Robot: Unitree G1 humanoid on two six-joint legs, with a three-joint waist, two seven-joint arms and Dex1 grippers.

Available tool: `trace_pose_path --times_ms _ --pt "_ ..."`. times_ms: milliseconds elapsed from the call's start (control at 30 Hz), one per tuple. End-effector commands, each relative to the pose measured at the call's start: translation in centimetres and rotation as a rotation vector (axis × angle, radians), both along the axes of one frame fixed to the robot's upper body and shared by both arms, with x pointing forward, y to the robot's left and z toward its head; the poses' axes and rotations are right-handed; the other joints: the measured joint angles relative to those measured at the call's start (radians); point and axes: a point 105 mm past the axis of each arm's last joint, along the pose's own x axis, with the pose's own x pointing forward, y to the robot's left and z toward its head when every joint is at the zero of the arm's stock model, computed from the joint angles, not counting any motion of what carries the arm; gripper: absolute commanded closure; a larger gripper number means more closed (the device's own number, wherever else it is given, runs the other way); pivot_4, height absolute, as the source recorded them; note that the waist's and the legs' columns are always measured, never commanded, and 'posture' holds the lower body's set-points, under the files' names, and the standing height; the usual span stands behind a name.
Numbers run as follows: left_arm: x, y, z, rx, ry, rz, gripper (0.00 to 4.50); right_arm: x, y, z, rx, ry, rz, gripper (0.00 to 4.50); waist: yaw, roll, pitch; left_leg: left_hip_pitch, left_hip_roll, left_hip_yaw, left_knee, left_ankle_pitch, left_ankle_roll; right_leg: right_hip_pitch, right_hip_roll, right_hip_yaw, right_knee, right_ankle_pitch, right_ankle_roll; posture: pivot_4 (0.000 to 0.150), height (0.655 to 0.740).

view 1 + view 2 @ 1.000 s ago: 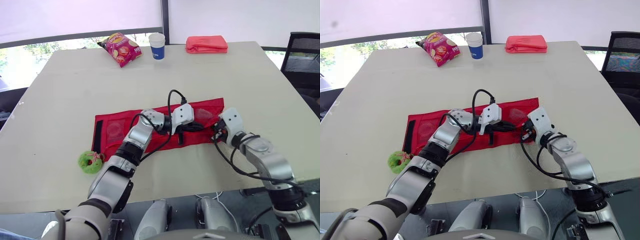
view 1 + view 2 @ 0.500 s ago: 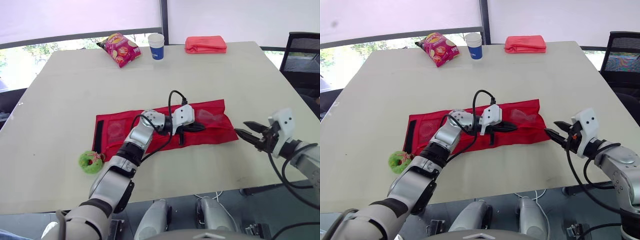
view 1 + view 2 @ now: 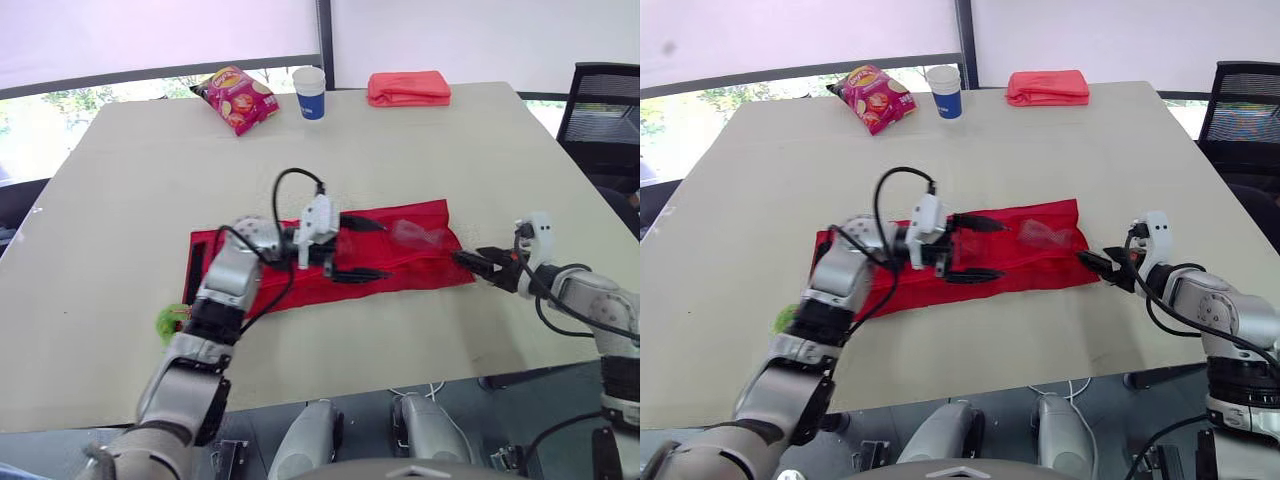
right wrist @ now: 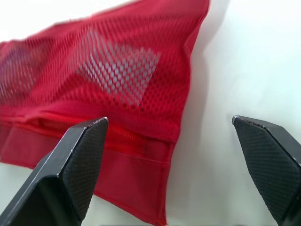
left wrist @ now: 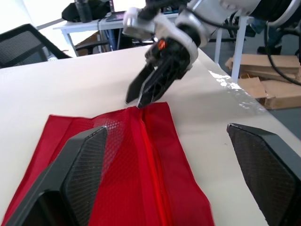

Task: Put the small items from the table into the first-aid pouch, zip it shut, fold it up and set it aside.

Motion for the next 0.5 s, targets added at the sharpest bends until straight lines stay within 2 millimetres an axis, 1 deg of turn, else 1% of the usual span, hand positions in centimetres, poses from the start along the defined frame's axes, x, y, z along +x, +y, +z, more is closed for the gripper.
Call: trace_pose_path --times_ms 33,100,133,167,200,233,267,300,333,400,500 --pt "-2.0 1.7 3.8 -0.086 -0.040 0.016 0.00 0.7 1.0 -0.1 -0.017 -0.021 0.057 0.50 -0.001 0.000 0.000 0.000 0.000 0.000 0.000 0.000 0.000 0.000 0.000 0.000 0.000 0.000 0.000 0.150 0.7395" --pt "-3.2 2.7 4.7 -0.066 -0.047 0.028 0.00 0.9 1.2 0.1 -0.011 -0.033 0.082 1.44 0.000 0.000 0.000 0.000 0.000 0.000 0.000 0.000 0.000 0.000 0.001 0.000 0.000 0.000 0.000 0.150 0.7395" --pt "-3.6 3.3 4.9 -0.046 -0.048 0.040 0.00 0.9 1.2 0.1 -0.018 -0.035 0.095 1.75 0.000 0.000 0.000 0.000 0.000 0.000 0.000 0.000 0.000 0.000 0.001 0.000 0.000 0.000 0.000 0.150 0.7395" --pt "-4.0 3.8 5.0 -0.028 -0.049 0.053 0.00 0.9 1.1 0.1 -0.027 -0.037 0.106 2.29 0.001 0.000 0.000 0.000 0.000 0.000 0.000 0.000 0.000 0.000 0.001 0.000 0.000 0.000 0.000 0.150 0.7395" --pt "-4.2 4.2 5.1 -0.010 -0.050 0.068 0.00 0.9 1.0 0.0 -0.034 -0.037 0.115 2.73 0.001 0.000 0.000 0.000 0.000 0.000 0.000 0.000 0.000 0.000 0.001 0.000 0.000 0.000 0.000 0.150 0.7395" --pt "-4.2 4.6 5.1 0.005 -0.057 0.092 0.00 0.9 1.0 0.1 -0.036 -0.039 0.126 3.35 0.002 0.000 0.000 0.000 0.000 0.000 0.000 0.000 -0.001 0.000 0.001 0.000 0.000 0.000 0.000 0.150 0.7395" --pt "-4.2 5.0 5.1 0.010 -0.063 0.118 0.00 0.9 0.8 0.1 -0.037 -0.042 0.132 3.68 0.003 0.000 0.000 0.000 0.000 0.000 0.000 0.000 -0.001 0.000 0.001 0.000 0.000 0.000 0.000 0.150 0.7395" --pt "-4.1 5.4 5.1 0.013 -0.067 0.147 0.00 0.9 0.6 0.3 -0.036 -0.047 0.132 4.10 0.004 0.000 0.000 0.000 0.000 0.000 0.000 0.000 -0.001 0.000 0.001 0.000 -0.001 0.000 0.000 0.150 0.7395" --pt "-4.0 5.7 5.1 0.019 -0.072 0.167 0.00 0.9 0.4 0.5 -0.030 -0.054 0.135 4.41 0.006 0.000 0.000 0.000 0.000 0.000 0.000 0.000 -0.001 0.000 0.001 0.000 -0.001 0.000 0.000 0.150 0.7395" --pt "-3.9 5.9 4.9 0.022 -0.078 0.188 0.00 0.8 0.0 0.9 -0.021 -0.066 0.129 4.41 0.007 0.000 0.000 0.000 -0.001 0.000 0.000 0.000 -0.001 0.000 0.001 -0.001 -0.001 0.000 0.000 0.150 0.7395" --pt "-4.1 5.6 4.8 0.017 -0.077 0.190 0.00 0.5 -1.2 1.4 -0.034 -0.078 0.098 4.41 0.009 0.000 0.000 0.000 -0.001 0.000 0.000 0.002 -0.004 0.000 0.000 -0.001 -0.001 0.000 0.000 0.150 0.7395"
